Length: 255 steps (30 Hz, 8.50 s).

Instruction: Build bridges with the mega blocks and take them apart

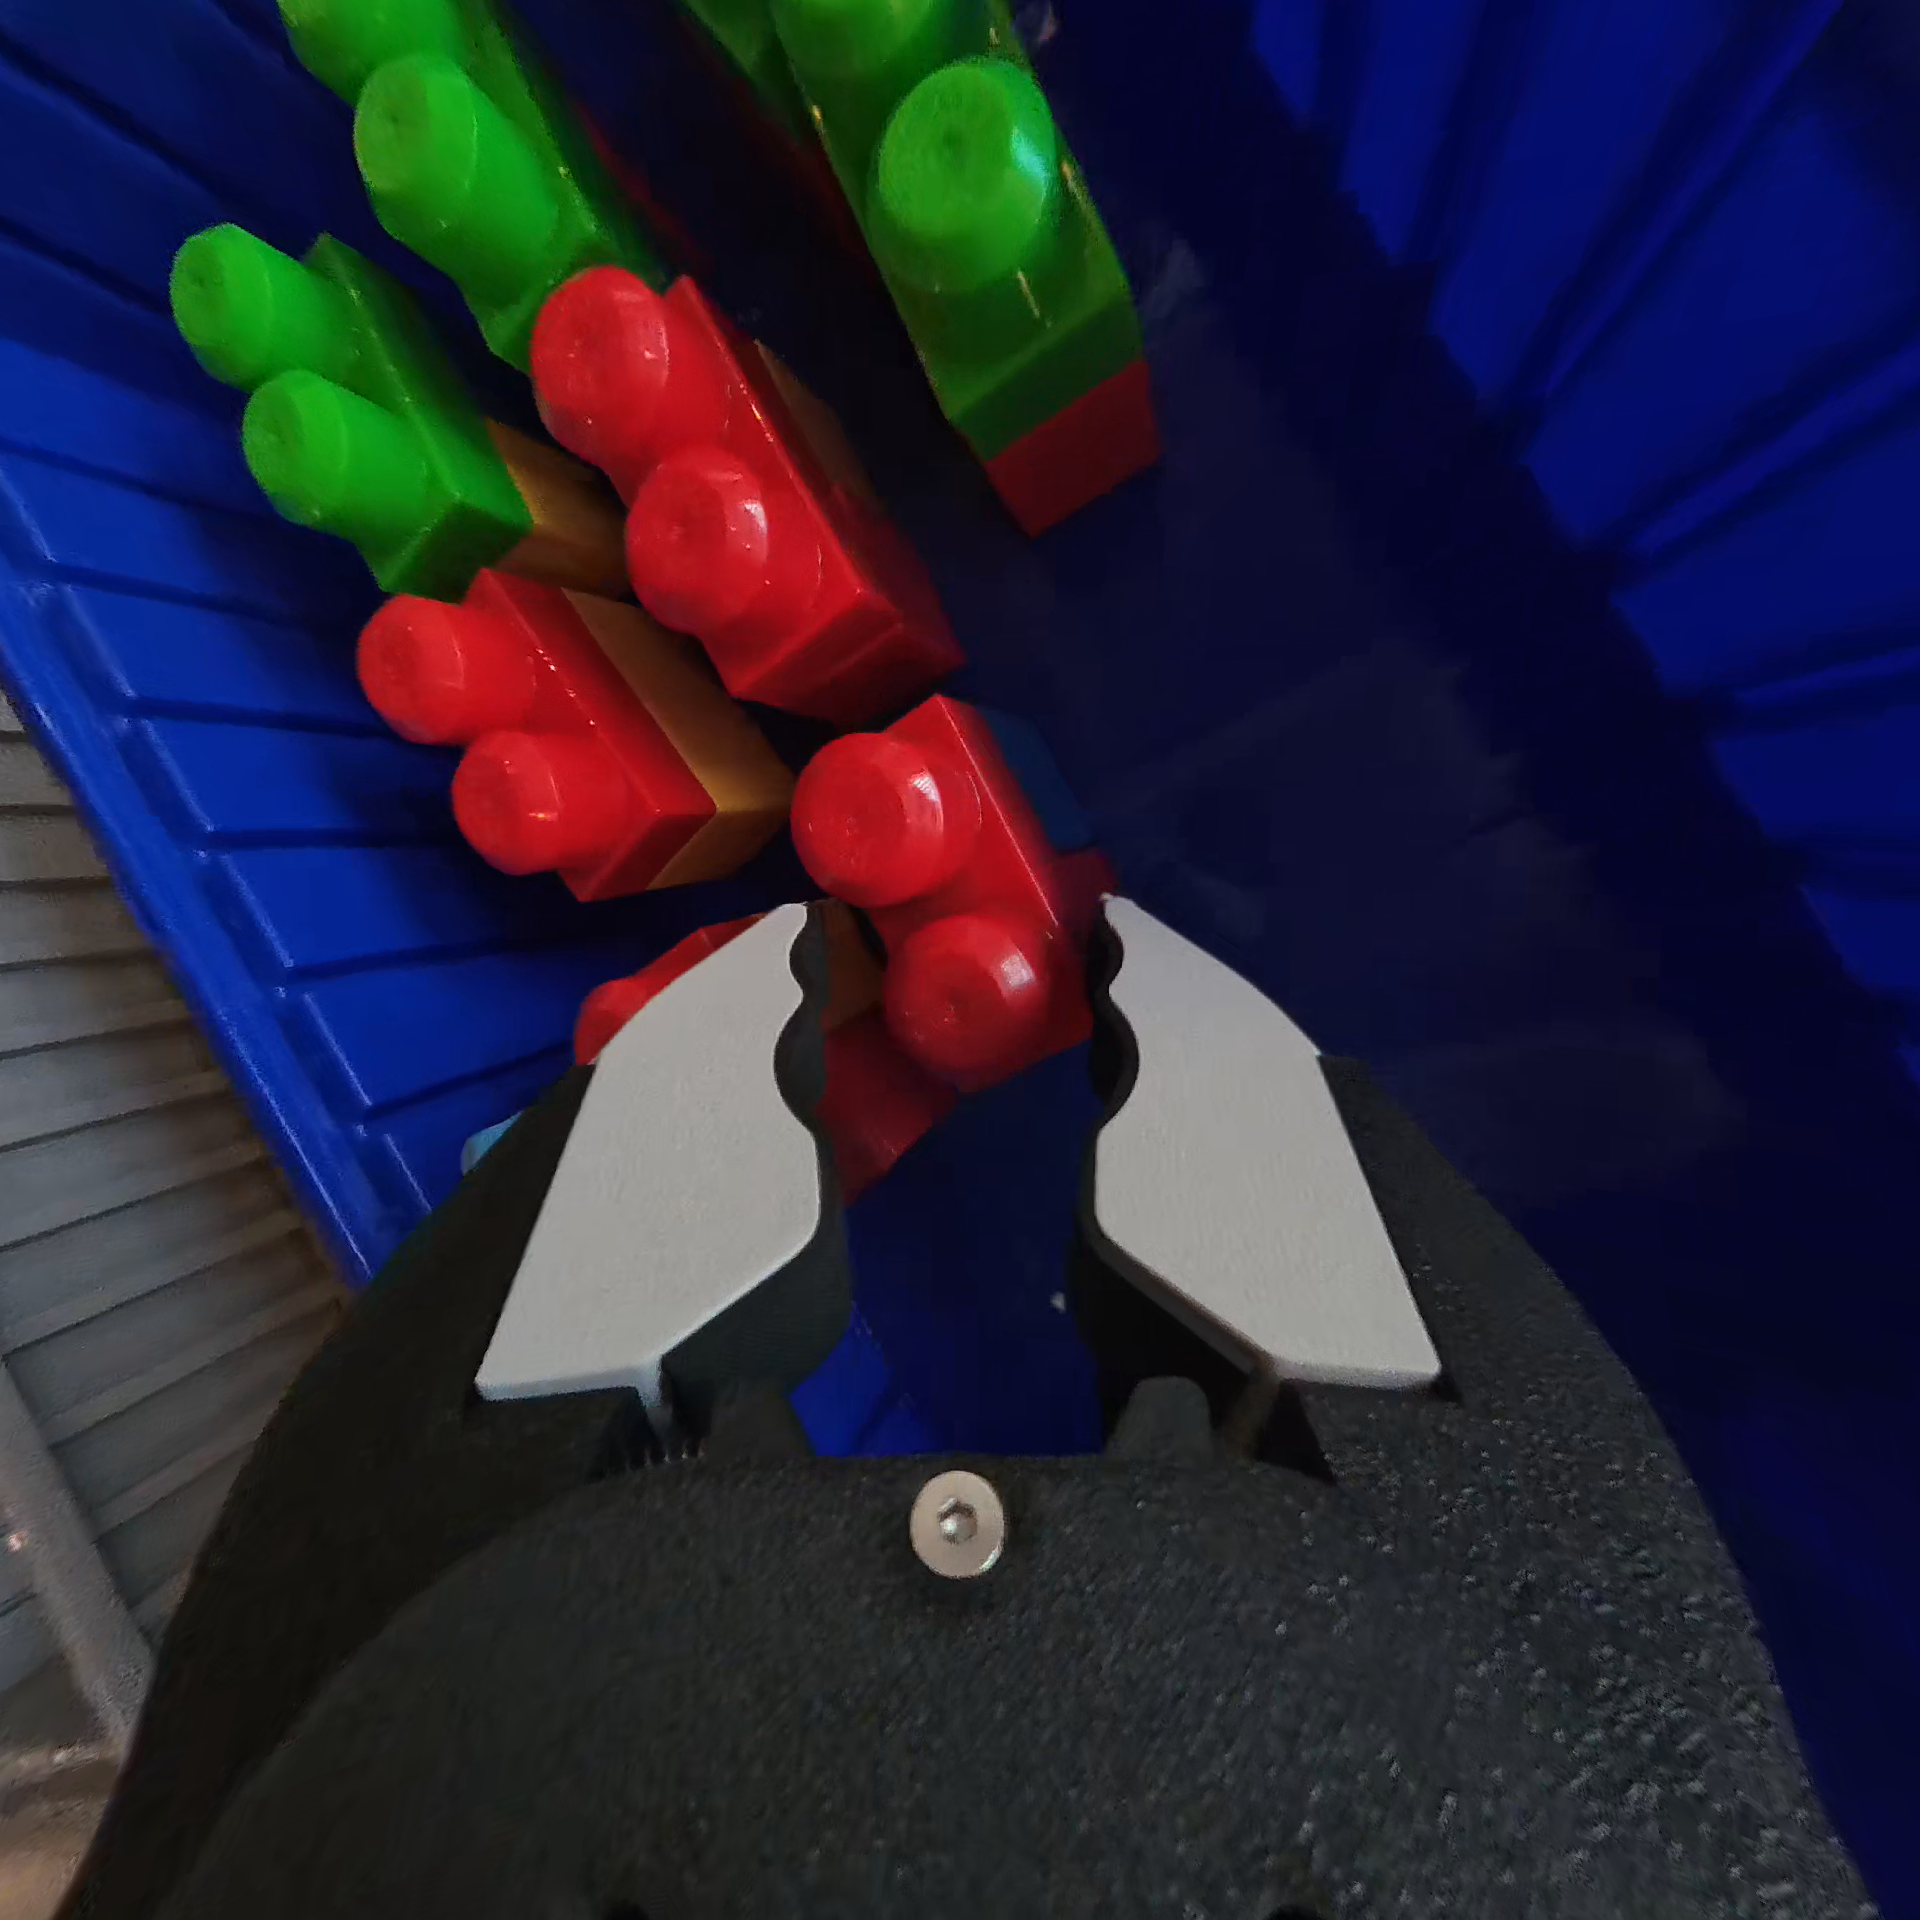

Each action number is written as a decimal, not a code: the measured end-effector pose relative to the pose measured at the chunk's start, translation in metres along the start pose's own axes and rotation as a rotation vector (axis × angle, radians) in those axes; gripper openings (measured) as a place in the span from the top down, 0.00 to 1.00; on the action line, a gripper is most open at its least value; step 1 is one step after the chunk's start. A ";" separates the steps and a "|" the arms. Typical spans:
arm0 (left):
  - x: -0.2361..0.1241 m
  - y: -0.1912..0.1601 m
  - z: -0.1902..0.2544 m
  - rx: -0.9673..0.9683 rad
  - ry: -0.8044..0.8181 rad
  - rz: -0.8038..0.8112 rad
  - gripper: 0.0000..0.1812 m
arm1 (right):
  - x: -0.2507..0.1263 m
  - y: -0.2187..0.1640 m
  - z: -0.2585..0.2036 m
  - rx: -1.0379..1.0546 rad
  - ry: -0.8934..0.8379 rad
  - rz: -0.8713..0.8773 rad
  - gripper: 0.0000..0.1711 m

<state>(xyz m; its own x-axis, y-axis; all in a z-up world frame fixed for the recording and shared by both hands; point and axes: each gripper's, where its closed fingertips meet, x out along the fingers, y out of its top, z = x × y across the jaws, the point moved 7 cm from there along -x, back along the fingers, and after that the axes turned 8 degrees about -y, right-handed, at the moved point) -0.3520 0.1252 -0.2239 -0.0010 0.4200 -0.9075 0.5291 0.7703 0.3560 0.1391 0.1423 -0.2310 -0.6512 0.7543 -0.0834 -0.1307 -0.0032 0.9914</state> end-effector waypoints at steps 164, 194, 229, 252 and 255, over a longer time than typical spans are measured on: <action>-0.160 0.158 0.291 0.758 -0.783 0.673 0.81 | -0.204 -0.053 0.158 -0.019 -0.039 -1.241 0.76; -0.145 0.085 0.211 0.577 -0.742 0.653 0.81 | -0.070 0.093 -0.048 -0.266 0.268 -0.663 0.41; -0.143 0.031 0.180 0.387 -0.537 0.740 0.56 | -0.031 0.148 -0.097 -0.317 0.483 -0.314 0.79; -0.134 -0.009 0.155 0.168 -0.349 0.754 0.66 | -0.154 -0.037 0.191 0.051 -0.416 -1.097 0.79; -0.135 -0.010 0.154 0.167 -0.351 0.760 0.67 | -0.158 -0.042 0.191 0.097 -0.411 -1.076 0.78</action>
<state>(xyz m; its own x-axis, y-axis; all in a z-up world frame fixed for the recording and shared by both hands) -0.2267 -0.0129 -0.1391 0.6539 0.5995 -0.4616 0.3978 0.2466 0.8837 0.3904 0.1488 -0.2400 0.0566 0.4932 -0.8680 -0.4007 0.8076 0.4327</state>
